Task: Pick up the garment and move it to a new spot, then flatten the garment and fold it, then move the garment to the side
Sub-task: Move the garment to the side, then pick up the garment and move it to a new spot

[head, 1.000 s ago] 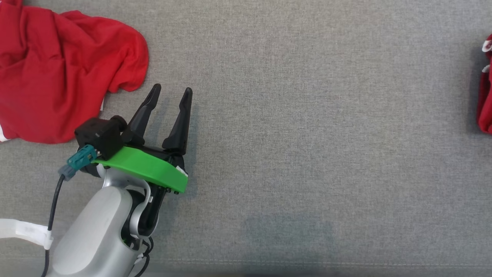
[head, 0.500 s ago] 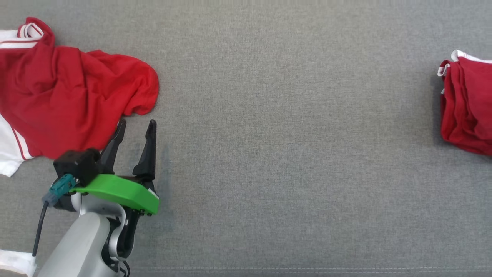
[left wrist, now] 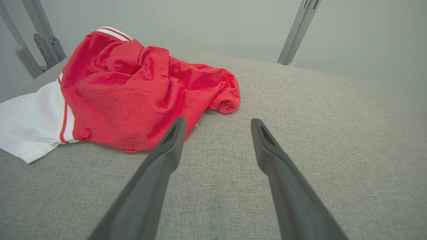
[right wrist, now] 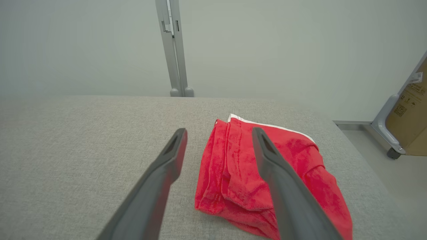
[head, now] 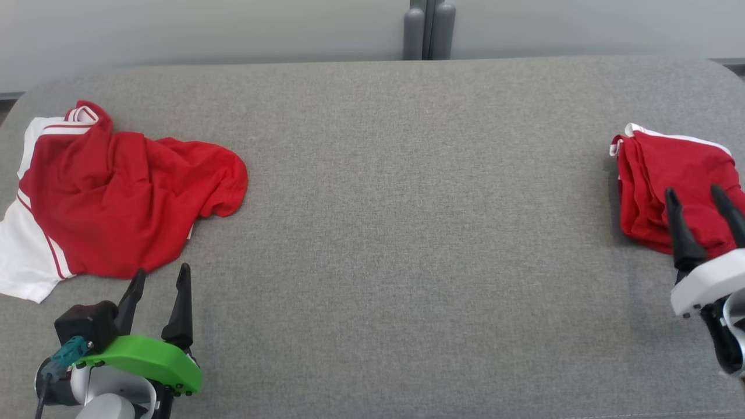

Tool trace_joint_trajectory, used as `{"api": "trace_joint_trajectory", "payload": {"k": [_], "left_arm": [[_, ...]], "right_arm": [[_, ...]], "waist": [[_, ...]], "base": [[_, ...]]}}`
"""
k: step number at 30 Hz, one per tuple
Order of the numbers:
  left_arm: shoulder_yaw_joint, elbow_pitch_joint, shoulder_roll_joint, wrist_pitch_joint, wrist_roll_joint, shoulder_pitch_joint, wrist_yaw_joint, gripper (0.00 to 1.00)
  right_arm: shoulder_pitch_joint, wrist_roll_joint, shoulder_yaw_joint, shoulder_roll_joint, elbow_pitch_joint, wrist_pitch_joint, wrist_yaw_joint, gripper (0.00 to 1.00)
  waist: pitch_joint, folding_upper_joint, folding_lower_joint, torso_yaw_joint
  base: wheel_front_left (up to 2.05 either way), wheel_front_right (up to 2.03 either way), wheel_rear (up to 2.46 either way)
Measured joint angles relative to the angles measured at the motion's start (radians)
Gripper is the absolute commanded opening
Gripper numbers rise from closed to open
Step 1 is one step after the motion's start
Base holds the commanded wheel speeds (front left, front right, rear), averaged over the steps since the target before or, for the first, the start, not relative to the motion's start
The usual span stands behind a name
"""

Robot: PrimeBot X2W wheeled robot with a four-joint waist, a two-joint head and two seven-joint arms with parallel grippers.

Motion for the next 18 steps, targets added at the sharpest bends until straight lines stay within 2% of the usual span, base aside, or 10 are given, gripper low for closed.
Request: {"api": "trace_joint_trajectory", "payload": {"k": [8,12,18], "left_arm": [[0.034,-0.034,-0.012,0.000,0.055,0.028,0.001,1.00],[0.048,-0.049,-0.027,0.000,0.076,0.028,0.001,1.00],[0.058,-0.071,-0.044,0.000,0.100,0.028,0.001,1.00]], "right_arm": [[0.132,-0.078,-0.039,0.072,0.014,0.026,0.000,1.00],[0.135,-0.131,-0.084,0.112,-0.032,0.026,0.000,1.00],[0.141,-0.197,-0.118,0.136,-0.090,0.026,0.000,1.00]], "waist": [[-0.061,0.0000,-0.0001,-0.021],[-0.067,0.0000,0.0000,-0.011],[-0.071,0.0000,0.0000,0.018]], "base": [[0.00,0.00,0.00],[0.00,0.00,0.00],[0.00,0.00,0.00]]}}
